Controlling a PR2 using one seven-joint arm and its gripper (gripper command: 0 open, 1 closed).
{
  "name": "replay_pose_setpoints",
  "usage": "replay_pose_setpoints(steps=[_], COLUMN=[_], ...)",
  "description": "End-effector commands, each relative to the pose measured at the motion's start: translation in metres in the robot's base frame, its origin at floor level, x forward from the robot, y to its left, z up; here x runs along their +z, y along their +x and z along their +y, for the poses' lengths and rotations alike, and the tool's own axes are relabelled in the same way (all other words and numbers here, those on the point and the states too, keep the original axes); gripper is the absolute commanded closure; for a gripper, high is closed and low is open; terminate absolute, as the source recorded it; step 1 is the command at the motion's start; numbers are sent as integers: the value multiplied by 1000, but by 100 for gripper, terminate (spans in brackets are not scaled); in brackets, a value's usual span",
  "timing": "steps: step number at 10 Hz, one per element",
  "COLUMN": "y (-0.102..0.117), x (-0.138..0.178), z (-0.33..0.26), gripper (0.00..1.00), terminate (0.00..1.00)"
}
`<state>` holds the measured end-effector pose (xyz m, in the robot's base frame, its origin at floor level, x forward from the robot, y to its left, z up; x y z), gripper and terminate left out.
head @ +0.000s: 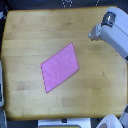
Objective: Folding a cloth
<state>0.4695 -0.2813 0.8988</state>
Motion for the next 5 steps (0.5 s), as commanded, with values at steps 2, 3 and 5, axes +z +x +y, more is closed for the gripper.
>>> replay_pose_setpoints(steps=[2,3,5], y=[2,6,10], x=[-11,-22,-42], z=[14,21,43], gripper=[0,0,0], terminate=[0,0,0])
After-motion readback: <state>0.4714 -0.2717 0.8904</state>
